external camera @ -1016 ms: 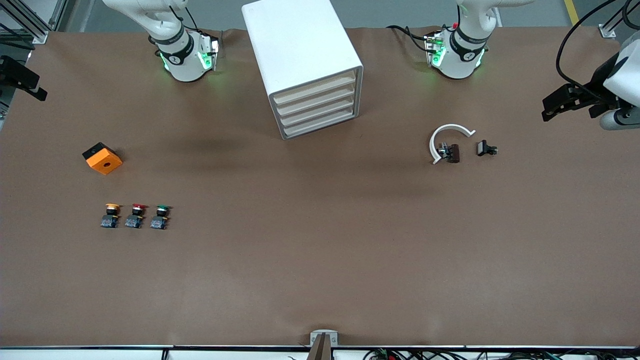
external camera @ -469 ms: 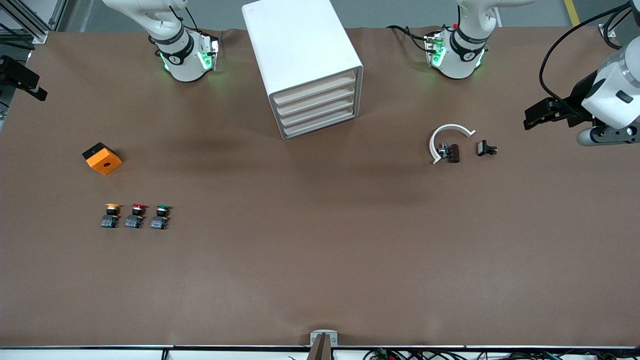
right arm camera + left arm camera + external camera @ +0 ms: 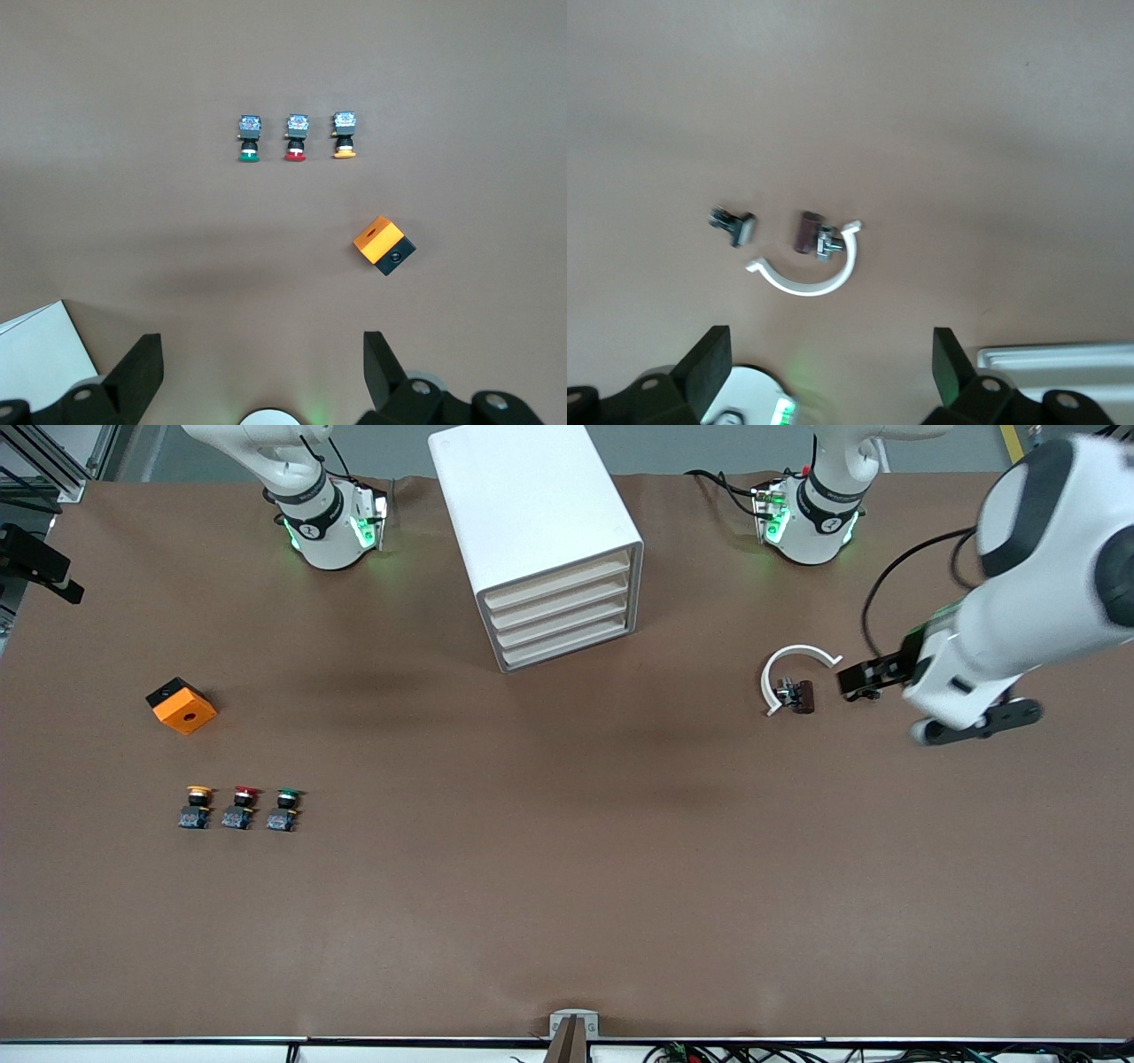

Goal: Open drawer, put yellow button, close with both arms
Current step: 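Reach the left gripper to the white cabinet's drawer front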

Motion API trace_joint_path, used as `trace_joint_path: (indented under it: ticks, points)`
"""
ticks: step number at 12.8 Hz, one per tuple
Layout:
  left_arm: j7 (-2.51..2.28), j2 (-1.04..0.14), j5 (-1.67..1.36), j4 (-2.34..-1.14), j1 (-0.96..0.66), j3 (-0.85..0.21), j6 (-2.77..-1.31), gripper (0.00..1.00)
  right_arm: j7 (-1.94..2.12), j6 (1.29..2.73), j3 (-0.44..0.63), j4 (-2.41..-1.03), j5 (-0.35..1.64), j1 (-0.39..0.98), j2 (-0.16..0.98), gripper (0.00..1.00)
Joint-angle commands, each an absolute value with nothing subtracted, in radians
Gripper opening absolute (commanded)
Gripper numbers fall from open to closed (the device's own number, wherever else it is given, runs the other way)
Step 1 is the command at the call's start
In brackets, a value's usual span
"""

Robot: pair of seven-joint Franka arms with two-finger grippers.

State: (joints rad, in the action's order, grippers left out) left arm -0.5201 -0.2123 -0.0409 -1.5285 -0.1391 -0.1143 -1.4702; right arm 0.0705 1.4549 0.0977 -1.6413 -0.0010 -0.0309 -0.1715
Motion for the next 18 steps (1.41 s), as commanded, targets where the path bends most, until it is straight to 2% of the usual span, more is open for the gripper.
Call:
trace_joint_path:
  ticks: [1, 6, 12, 15, 18]
  points:
    - [-0.716, -0.342, -0.084, -1.442, -0.201, -0.115, -1.463, 1.0, 0.069, 1.459, 0.1, -1.661, 0.011, -0.031, -0.196, 1.0]
    - [-1.275, -0.529, -0.213, -1.37, -0.316, -0.115, -1.52, 1.0, 0.069, 1.457, 0.1, -1.66, 0.011, -0.031, -0.193, 1.0]
    - [-1.768, -0.612, -0.435, -1.364, -0.328, -0.115, -1.523, 1.0, 0.072, 1.451, 0.1, -1.64, 0.009, -0.029, -0.187, 1.0]
    - [-2.033, -0.652, -0.478, -1.367, -0.35, -0.12, -1.445, 1.0, 0.066, 1.444, 0.098, -1.623, 0.012, -0.031, -0.173, 1.0]
    - [-2.082, -0.693, -0.598, -1.368, -0.364, -0.121, -1.372, 1.0, 0.066, 1.444, 0.104, -1.608, 0.021, -0.04, -0.138, 1.0]
